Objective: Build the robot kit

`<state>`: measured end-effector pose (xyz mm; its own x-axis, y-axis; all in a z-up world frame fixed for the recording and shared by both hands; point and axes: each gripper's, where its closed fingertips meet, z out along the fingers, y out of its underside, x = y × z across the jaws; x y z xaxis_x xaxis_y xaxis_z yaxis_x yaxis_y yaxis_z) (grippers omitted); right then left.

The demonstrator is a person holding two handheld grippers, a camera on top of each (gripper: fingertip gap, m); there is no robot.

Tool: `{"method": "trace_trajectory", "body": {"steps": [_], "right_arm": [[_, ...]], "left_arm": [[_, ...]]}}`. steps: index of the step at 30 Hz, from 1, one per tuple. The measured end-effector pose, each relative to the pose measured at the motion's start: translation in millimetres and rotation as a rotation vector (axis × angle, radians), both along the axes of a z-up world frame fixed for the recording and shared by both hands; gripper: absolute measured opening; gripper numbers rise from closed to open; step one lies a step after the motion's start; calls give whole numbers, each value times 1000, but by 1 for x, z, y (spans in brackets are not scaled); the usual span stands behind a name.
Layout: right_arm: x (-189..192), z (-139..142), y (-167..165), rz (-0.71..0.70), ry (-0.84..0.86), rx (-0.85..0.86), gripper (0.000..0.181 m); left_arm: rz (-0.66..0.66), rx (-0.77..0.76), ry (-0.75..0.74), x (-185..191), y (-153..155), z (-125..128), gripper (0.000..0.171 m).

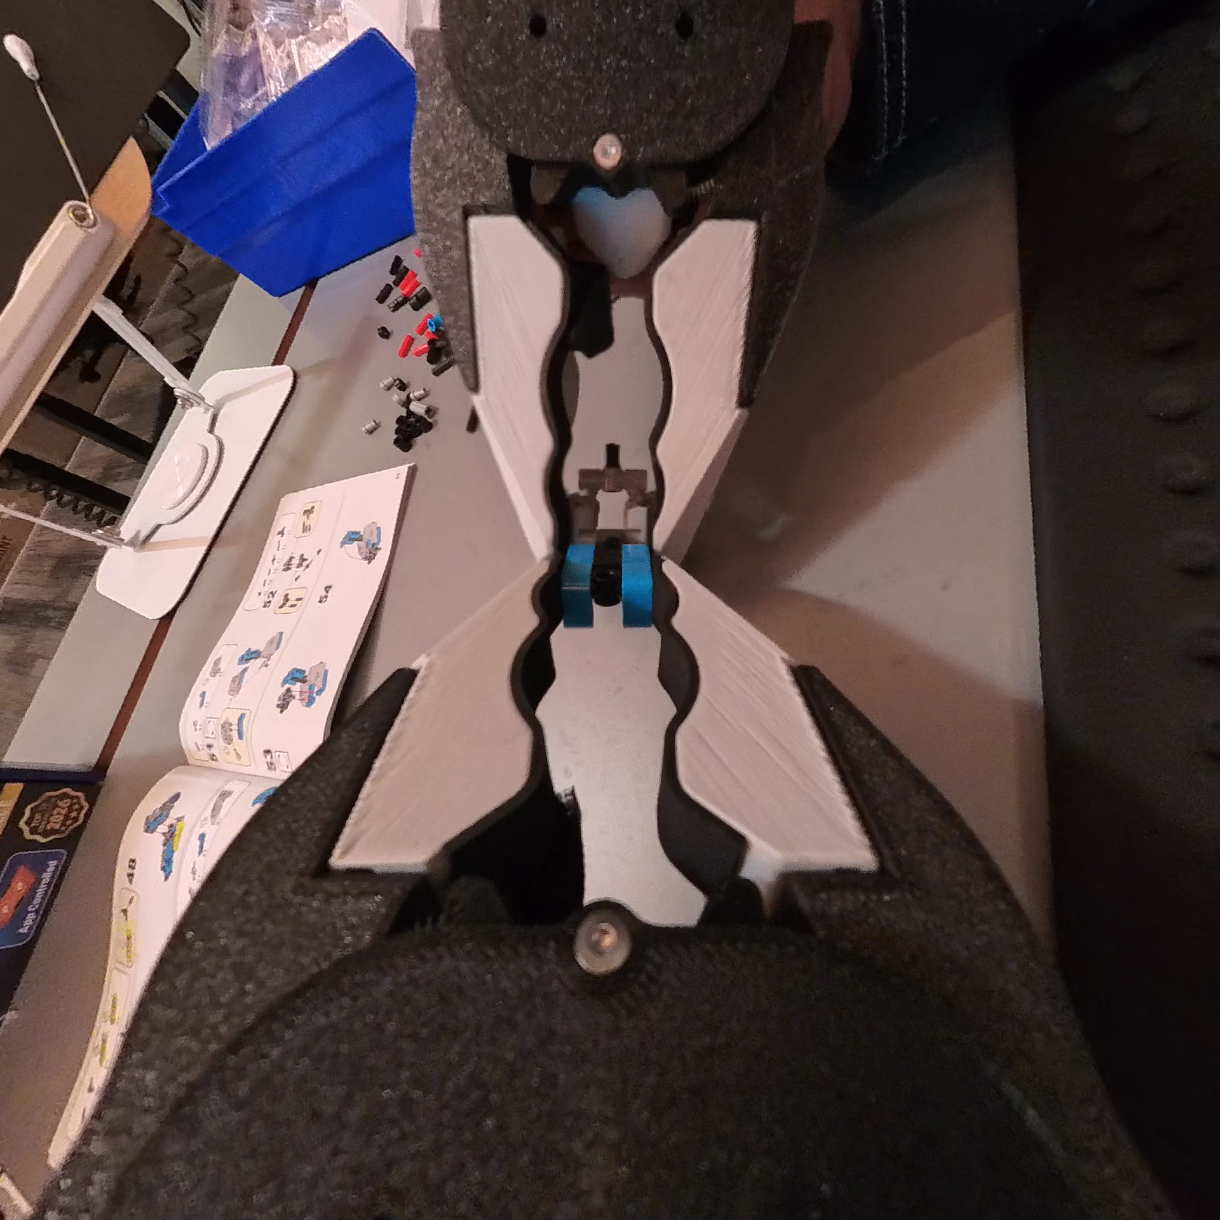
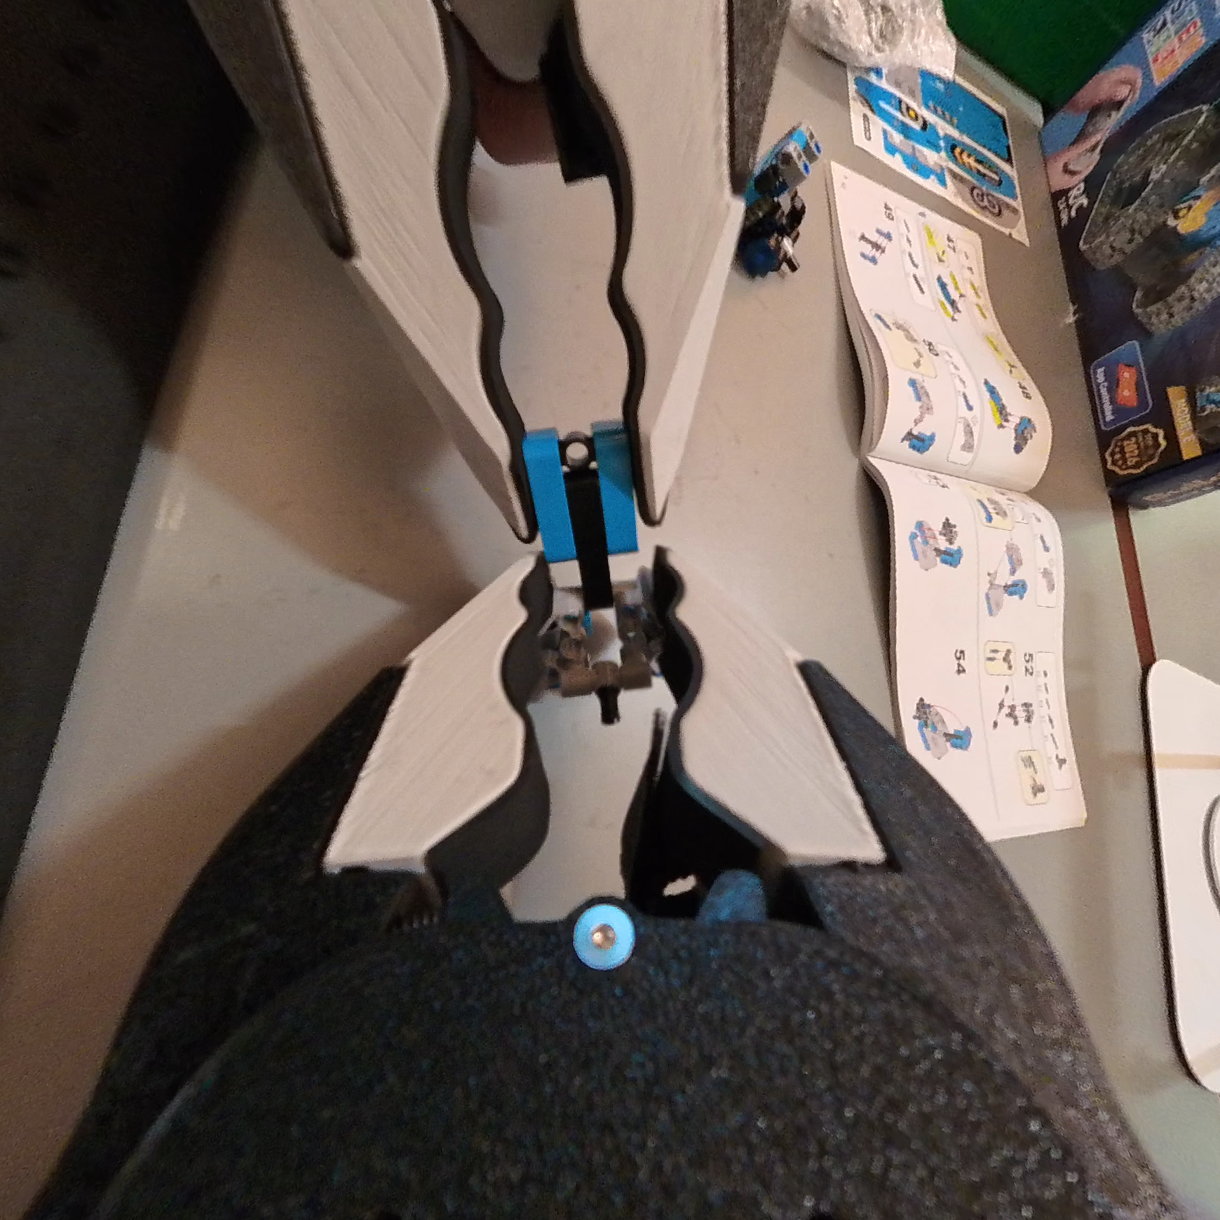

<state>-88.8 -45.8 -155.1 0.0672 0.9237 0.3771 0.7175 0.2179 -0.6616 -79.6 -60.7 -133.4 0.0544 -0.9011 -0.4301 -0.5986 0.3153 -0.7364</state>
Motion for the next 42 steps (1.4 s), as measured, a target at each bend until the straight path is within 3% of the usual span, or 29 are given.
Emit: {"method": "trace_trajectory", "body": {"steps": [6,10,14,19,23,30,36,42], "right_arm": [[-3,4,1,-7,37,37,28],[3,23,3,-20,216,-37,49],[29,37,29,-133,358,-91,49],[39,33,47,-236,429,-233,49],[29,20,39,-214,351,-202,50],[30,0,38,-224,226,-153,48],[39,1,48,-284,199,-89,42],[36,-2,47,-285,178,-75,42]], "left_arm": [[8,-16,-7,-2,3,1,26],[78,-54,-11,-11,20,-2,26],[187,-219,-71,-25,43,-1,26],[259,-464,-164,-36,56,-1,26],[237,-494,-230,-33,54,11,26],[290,-440,-138,-38,57,-8,26],[351,-374,36,-66,45,-47,26],[350,-367,62,-66,45,-51,26]]}}
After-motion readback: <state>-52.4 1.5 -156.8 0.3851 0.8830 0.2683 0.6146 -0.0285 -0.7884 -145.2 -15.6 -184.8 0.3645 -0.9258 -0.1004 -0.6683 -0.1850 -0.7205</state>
